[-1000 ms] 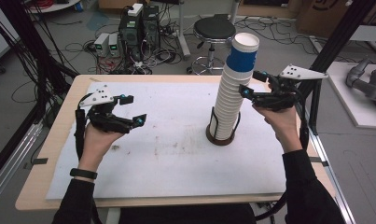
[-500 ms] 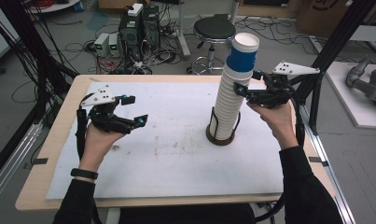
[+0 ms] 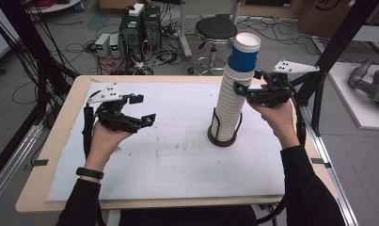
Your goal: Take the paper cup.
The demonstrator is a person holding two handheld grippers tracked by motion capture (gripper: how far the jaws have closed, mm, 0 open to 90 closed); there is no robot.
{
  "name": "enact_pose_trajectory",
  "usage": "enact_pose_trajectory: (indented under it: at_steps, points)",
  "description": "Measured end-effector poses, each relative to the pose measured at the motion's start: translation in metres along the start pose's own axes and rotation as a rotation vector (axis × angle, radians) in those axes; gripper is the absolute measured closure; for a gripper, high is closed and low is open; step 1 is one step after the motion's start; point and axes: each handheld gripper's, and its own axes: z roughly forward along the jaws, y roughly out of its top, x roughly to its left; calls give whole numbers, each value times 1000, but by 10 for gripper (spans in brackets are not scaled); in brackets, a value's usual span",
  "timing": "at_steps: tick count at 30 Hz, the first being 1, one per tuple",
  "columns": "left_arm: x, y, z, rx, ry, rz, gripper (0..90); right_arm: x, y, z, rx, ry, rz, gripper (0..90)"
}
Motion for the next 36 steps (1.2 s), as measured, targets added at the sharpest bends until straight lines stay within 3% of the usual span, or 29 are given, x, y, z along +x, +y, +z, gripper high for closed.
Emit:
enact_pose_trajectory:
  at_steps: [18,30,36]
  points:
    - [-8,76,58,-21,-97,36,116,-1,0,0,2,4,3,148]
    - [-13,119,91,-37,-170,54,116,-1,0,0,1,6,0,148]
    - [-22,150,110,-40,-202,76,116,-1,0,0,1,4,-1,148]
